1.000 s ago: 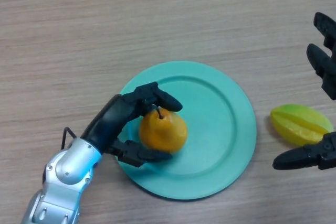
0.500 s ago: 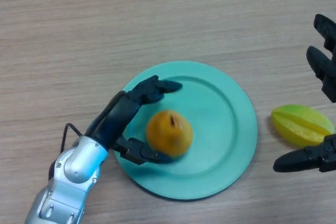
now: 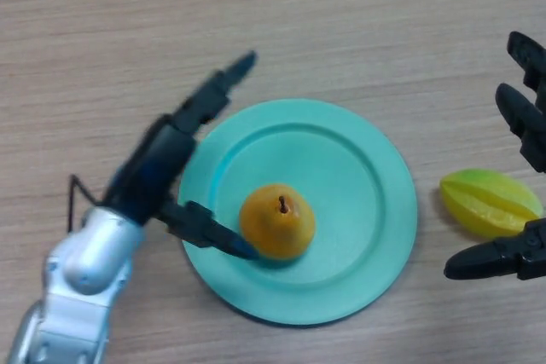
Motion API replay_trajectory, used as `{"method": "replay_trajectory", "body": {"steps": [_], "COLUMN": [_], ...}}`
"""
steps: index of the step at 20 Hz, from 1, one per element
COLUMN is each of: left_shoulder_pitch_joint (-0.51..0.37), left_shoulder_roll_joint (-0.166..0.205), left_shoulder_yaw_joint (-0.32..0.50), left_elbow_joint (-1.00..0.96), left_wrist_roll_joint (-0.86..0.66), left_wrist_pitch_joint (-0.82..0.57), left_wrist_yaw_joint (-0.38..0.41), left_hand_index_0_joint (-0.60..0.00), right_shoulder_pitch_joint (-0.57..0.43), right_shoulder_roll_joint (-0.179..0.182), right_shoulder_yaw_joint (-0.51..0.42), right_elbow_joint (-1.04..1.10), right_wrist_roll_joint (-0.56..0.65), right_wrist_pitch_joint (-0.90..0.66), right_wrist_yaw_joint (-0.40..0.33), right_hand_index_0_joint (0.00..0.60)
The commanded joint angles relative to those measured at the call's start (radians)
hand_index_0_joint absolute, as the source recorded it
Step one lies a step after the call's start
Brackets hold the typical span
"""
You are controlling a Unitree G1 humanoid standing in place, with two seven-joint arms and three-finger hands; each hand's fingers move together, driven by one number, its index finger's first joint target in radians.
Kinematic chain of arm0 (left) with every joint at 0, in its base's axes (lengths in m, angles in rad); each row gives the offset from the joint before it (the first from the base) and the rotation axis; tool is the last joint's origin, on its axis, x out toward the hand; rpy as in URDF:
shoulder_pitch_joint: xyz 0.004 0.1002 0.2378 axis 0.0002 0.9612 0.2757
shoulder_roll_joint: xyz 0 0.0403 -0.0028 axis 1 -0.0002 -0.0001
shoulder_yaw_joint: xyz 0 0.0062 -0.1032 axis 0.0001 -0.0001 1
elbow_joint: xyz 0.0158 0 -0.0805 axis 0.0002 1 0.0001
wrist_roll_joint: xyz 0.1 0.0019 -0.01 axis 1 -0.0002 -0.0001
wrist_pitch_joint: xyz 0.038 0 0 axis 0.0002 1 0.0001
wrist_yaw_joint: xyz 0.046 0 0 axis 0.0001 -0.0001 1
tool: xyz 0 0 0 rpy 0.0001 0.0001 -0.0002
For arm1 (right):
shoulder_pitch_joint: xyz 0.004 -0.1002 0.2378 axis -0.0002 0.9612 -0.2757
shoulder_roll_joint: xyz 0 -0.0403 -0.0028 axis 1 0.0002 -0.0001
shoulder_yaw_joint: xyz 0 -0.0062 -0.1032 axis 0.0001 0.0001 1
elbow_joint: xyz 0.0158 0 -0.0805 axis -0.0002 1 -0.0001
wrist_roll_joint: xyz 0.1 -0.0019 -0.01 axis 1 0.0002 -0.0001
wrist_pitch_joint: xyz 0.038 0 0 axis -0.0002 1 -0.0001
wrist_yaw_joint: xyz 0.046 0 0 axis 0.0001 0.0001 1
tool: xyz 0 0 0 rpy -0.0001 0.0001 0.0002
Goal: Pick up the yellow pear and place it on the plate
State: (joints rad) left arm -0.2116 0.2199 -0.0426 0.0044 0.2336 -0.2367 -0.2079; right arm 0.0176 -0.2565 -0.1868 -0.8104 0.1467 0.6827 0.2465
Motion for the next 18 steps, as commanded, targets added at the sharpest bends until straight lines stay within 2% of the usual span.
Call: {"method": "replay_trajectory", "body": {"steps": [1,4,9,14,18], "left_shoulder_pitch_joint": [-0.024,-0.001,0.106,0.164,0.174], "left_shoulder_roll_joint": [0.062,0.102,0.12,0.143,0.137], "left_shoulder_yaw_joint": [0.132,0.203,0.32,0.423,0.437], "left_elbow_joint": [-0.151,-0.219,-0.389,-0.462,-0.486], "left_wrist_roll_joint": [-0.168,-0.286,-0.571,-0.674,-0.691], "left_wrist_pitch_joint": [-0.091,-0.05,0.264,0.426,0.445], "left_wrist_yaw_joint": [0.046,0.046,0.028,-0.016,-0.006], "left_hand_index_0_joint": [0.0,0.0,0.0,0.0,0.0], "right_shoulder_pitch_joint": [-0.03,-0.041,-0.052,-0.068,-0.07], "right_shoulder_roll_joint": [-0.033,-0.034,-0.03,-0.039,-0.039], "right_shoulder_yaw_joint": [-0.063,-0.052,-0.057,-0.056,-0.061], "right_elbow_joint": [-0.037,-0.016,-0.013,-0.01,-0.011], "right_wrist_roll_joint": [-0.013,-0.032,-0.006,0.008,0.031], "right_wrist_pitch_joint": [-0.172,-0.198,-0.192,-0.186,-0.19], "right_wrist_yaw_joint": [0.007,0.006,-0.019,-0.037,-0.053], "right_hand_index_0_joint": [0.0,0.0,0.0,0.0,0.0]}}
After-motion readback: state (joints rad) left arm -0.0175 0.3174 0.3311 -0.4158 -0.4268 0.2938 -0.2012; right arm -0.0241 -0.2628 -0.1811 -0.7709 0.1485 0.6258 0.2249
